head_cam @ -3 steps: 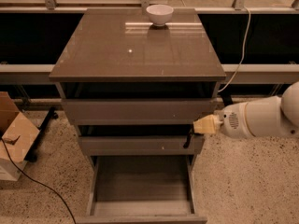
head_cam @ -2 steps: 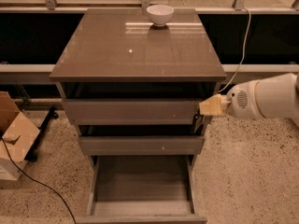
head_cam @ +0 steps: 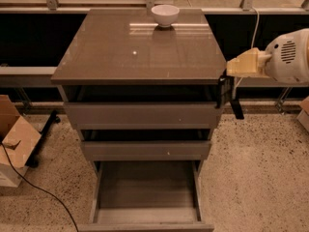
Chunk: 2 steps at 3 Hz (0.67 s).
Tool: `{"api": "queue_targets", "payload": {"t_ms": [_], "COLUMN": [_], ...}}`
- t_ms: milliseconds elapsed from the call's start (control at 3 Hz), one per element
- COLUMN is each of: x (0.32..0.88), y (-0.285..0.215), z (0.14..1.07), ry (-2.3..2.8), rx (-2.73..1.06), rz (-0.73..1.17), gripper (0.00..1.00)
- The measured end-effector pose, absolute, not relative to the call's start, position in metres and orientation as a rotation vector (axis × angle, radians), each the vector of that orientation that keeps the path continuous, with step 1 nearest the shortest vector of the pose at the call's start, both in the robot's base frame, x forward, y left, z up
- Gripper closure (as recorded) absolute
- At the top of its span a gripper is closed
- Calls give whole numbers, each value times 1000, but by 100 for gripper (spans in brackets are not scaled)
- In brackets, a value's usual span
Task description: Pick rxbar chocolate from bottom drawer and place on counter
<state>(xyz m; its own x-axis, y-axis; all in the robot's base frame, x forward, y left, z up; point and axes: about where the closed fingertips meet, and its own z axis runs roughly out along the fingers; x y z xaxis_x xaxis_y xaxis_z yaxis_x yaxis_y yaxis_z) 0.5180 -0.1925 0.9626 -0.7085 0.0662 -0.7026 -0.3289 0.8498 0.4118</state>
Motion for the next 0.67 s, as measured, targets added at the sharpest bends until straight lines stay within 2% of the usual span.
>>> {"api": "queue_targets", "payload": {"t_ms": [667], "x": [546], "y": [-179], "z": [955], "ry": [2276], "rx": [-231], "rz": [682], "gripper": [100]}}
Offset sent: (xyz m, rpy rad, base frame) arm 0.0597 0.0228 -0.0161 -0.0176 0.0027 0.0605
